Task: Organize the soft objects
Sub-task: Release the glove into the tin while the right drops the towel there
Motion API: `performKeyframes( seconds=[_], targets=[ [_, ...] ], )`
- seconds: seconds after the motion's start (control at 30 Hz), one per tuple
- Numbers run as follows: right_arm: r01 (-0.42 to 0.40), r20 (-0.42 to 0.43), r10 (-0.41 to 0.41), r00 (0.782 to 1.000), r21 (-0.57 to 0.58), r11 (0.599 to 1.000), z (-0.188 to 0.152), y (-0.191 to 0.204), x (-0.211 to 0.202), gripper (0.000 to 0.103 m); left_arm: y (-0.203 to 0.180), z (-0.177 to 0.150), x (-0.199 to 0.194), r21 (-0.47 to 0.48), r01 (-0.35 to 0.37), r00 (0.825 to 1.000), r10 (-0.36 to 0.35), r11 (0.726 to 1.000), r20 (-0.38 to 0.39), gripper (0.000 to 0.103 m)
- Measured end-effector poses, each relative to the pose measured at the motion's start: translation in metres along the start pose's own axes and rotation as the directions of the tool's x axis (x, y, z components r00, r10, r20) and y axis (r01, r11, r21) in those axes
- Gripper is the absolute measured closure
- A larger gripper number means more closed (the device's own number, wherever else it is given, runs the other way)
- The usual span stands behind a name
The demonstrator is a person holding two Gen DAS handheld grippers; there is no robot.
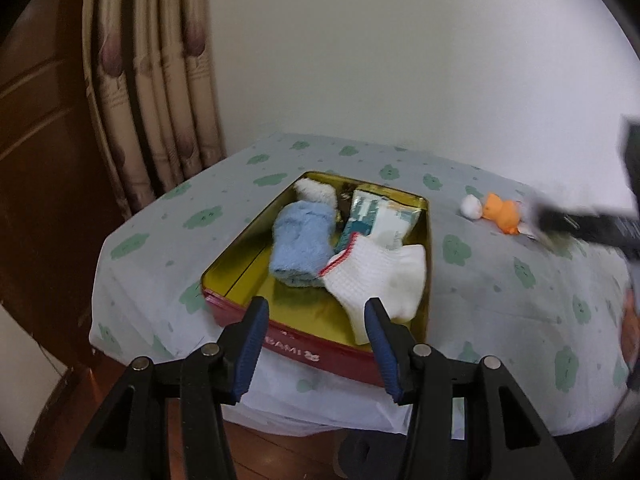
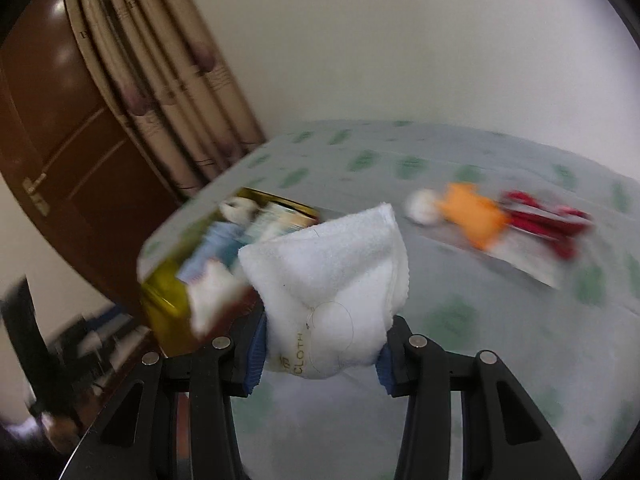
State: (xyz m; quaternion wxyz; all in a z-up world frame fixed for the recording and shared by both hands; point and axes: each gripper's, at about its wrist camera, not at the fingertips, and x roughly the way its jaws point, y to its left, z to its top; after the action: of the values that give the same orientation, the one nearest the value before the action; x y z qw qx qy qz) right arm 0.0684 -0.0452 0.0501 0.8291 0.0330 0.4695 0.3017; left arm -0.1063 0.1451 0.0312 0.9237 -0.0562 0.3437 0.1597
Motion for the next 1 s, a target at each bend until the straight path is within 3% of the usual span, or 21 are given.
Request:
performKeyframes(
  seconds=[0.17, 0.4, 0.77, 1.0],
  targets=[
    [-0.075, -0.066, 0.076, 0.995, 0.003, 0.997, 0.035, 0.034, 0.063, 0.061, -0.001, 0.003, -0.006, 0.02, -0.01, 0.999, 0.009, 1.0, 0.041, 0.05],
    [-0.07, -0.183, 0.071, 0.981, 0.012, 0.997, 0.064, 0.063, 0.147, 0.061, 0.012, 0.008, -0.006, -0.024, -0.015, 0.999, 0.016, 1.0, 0.033, 0.046],
    [-0.051, -0.261, 0.044, 0.964, -0.021, 0.998, 0.071, 0.076, 0.197, 0.058, 0.042, 0.007, 0.013, -0.165, 0.002, 0.998, -0.013, 0.986, -0.068, 0.046],
    [-0.055, -0.282, 0.044, 0.959, -0.03, 0.998, 0.072, 0.077, 0.212, 0.052, 0.039, 0.007, 0.016, -0.158, 0.0, 0.996, -0.013, 0.988, -0.087, 0.046]
  ],
)
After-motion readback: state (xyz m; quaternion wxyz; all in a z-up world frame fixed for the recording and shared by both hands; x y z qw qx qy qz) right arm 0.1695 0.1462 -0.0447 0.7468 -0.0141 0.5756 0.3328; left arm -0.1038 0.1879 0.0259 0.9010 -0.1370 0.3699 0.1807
